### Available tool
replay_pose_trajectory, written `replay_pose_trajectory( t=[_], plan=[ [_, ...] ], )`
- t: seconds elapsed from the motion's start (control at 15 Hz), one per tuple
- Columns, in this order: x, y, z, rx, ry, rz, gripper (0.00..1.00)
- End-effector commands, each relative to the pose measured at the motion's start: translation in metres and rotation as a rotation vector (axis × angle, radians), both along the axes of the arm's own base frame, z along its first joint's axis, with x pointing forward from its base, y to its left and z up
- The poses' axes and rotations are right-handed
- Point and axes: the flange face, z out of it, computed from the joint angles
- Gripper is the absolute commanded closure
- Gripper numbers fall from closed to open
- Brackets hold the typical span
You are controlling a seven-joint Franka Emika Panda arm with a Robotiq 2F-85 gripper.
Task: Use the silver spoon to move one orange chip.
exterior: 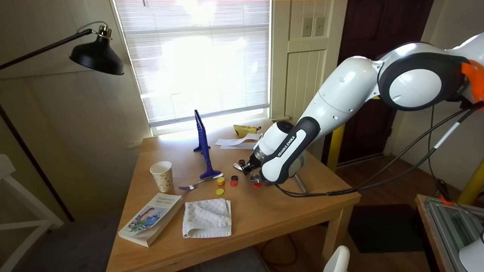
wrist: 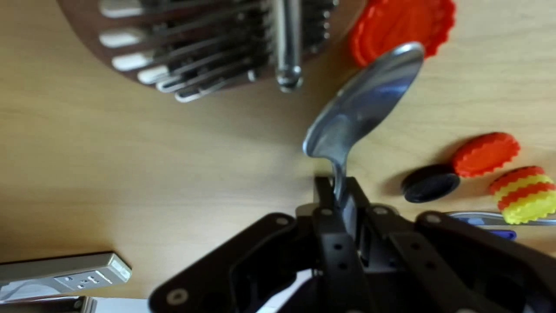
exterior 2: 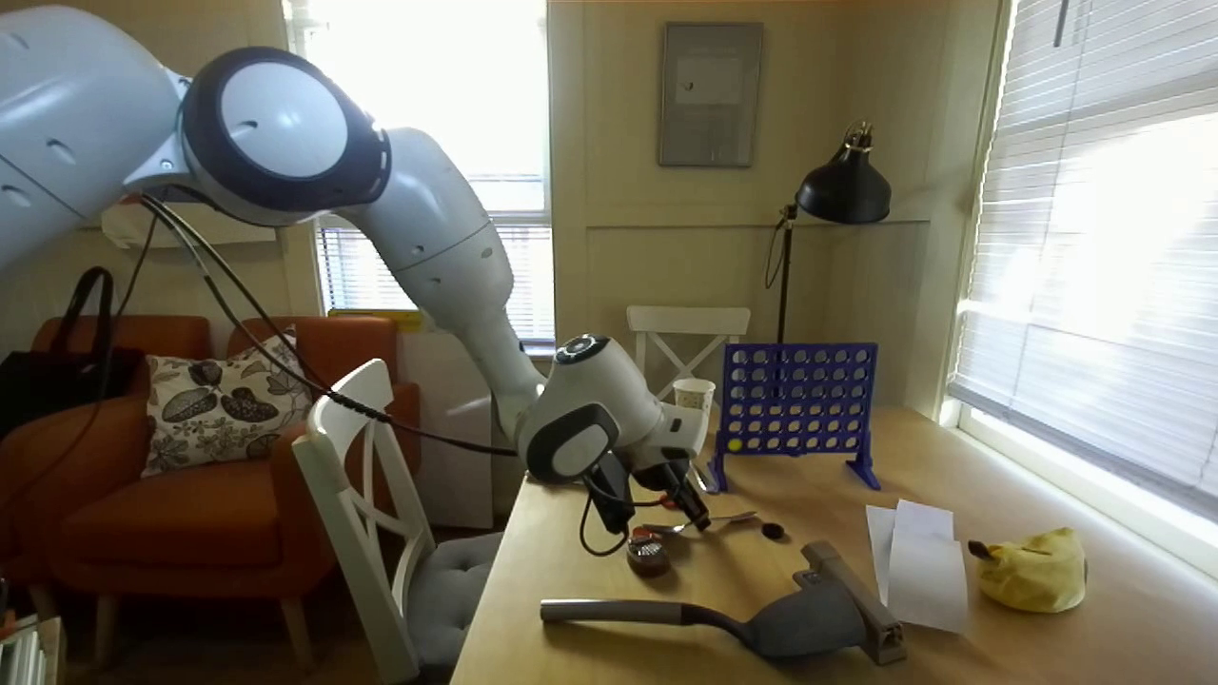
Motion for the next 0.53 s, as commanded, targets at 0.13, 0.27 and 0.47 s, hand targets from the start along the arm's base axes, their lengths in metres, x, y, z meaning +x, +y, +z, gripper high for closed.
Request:
replay_pose_trajectory(
  t=[0.13, 0.27, 0.47],
  plan=[
    [0.008, -0.01, 0.048, 0.068, 0.03, -0.024, 0.98],
    [0.014, -0.026, 0.062, 0.061, 0.041, -0.018, 0.98],
    [0.012, -0.049, 0.067, 0.083, 0.1, -0.019, 0.98]
  ],
)
